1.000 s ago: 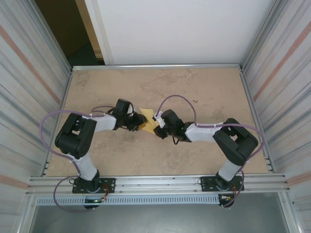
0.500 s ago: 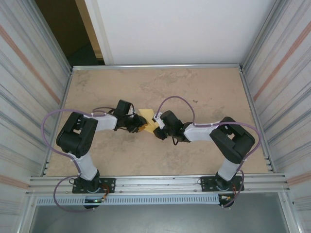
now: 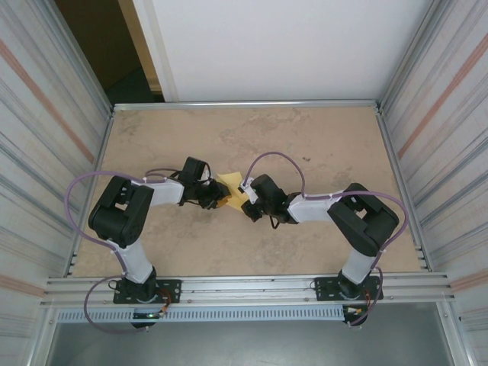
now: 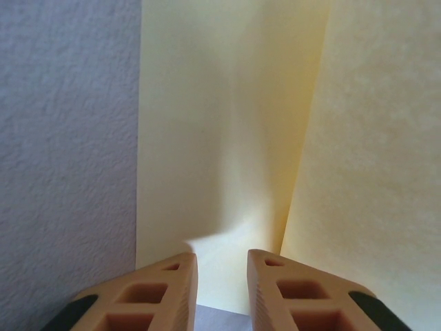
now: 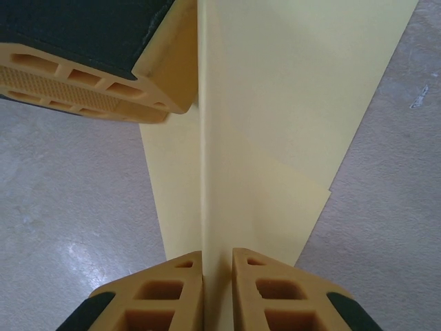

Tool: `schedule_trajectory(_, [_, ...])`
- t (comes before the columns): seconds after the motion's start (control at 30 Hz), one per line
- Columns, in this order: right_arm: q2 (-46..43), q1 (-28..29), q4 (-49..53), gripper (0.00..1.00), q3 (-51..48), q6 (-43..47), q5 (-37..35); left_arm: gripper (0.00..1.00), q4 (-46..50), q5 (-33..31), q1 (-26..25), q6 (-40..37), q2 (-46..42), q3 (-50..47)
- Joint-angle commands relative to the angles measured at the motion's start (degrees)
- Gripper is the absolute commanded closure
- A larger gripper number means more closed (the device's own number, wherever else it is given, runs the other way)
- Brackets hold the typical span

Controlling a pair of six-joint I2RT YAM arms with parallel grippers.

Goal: Fold a paper plane with a square sheet of paper (pick it up from the middle)

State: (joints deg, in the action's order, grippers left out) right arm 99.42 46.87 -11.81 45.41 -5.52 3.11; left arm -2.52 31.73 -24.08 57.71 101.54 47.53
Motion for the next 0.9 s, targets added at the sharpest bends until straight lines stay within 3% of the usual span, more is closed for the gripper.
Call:
schedule_trajectory(0.0, [0.7, -0.2, -1.0, 0.85, -0.3, -1.2, 2.3, 0.74, 2.8, -1.1, -0.2, -1.9, -0.7, 1.4])
schedule_trajectory(0.5, [2.7, -2.2, -2.6, 0.87, -1.3, -5.9, 8.9, 0.73, 2.5, -5.3, 0.0, -1.6, -7.9, -2.9])
schedule_trajectory(0.87, [1.7, -4.2, -6.7, 0.87, -4.4, -10.7, 12.1, 0.72, -4.1, -4.9, 0.0, 0.6, -10.0, -7.5])
